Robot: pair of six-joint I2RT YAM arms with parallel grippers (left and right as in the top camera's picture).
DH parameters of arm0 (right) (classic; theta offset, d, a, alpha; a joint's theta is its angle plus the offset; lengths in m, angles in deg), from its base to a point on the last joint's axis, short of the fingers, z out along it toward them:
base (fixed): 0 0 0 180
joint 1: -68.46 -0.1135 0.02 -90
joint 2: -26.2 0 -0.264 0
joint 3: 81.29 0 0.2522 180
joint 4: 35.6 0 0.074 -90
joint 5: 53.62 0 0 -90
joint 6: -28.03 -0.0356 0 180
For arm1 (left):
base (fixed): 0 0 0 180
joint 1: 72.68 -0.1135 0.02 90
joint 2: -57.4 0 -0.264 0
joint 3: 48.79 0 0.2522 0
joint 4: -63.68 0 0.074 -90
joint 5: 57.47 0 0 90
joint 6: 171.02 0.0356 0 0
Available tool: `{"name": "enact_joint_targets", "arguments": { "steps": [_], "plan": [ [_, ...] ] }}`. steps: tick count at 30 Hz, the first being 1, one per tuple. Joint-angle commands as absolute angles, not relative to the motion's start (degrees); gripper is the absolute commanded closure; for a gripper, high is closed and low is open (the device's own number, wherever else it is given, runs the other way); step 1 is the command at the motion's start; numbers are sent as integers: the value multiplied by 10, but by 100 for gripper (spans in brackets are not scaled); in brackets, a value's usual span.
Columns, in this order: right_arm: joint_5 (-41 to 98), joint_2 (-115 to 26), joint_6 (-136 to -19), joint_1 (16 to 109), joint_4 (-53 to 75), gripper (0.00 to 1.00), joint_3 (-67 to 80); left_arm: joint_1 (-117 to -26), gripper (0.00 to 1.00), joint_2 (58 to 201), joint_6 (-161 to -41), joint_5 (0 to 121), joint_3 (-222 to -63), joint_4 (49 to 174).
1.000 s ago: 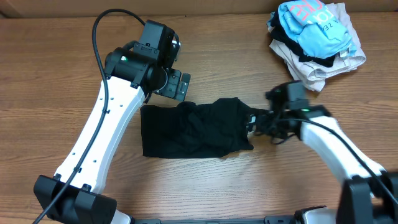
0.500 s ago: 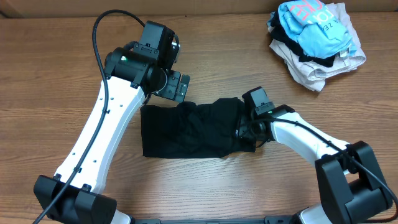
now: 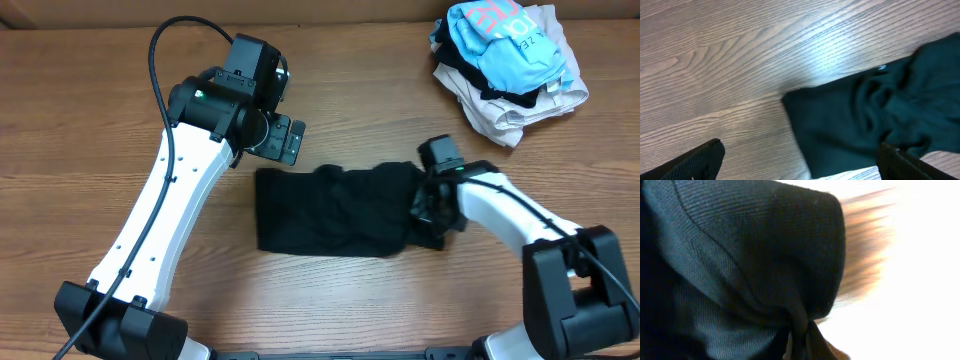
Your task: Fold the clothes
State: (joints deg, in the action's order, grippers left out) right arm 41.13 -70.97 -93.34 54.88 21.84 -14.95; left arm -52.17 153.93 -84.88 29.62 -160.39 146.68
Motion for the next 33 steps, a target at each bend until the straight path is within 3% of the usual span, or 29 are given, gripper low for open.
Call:
{"name": "enact_joint_targets", "arguments": {
  "steps": [1, 7, 14, 26, 28, 29, 30, 32, 33],
  "plan": [
    [385, -652, -862, 607, 242, 96, -143, -525, 0, 1538, -835, 289, -1610, 1466],
    [273, -587, -767, 627, 300, 96, -66, -528, 0, 1538, -836, 247, -1610, 1458],
    [261, -573, -765, 539, 401, 96, 76, -586, 0, 1538, -836, 235, -1610, 1432],
    [260, -661, -824, 302, 255, 95, 109, -770, 0, 1552, -835, 303, -1610, 1397],
    [258, -697, -837, 277, 225, 91, 109, -787, 0, 1557, -829, 317, -1610, 1398],
    [254, -715, -843, 264, 211, 82, 109, -794, 0, 1560, -824, 325, -1610, 1398],
    [246, -729, -845, 254, 200, 67, 109, -798, 0, 1562, -822, 329, -1610, 1398],
    [219, -756, -845, 233, 173, 53, 109, -803, 0, 1569, -822, 333, -1610, 1397],
    [209, -762, -845, 224, 163, 37, 109, -804, 0, 1572, -822, 334, -1609, 1396]
  ]
}}
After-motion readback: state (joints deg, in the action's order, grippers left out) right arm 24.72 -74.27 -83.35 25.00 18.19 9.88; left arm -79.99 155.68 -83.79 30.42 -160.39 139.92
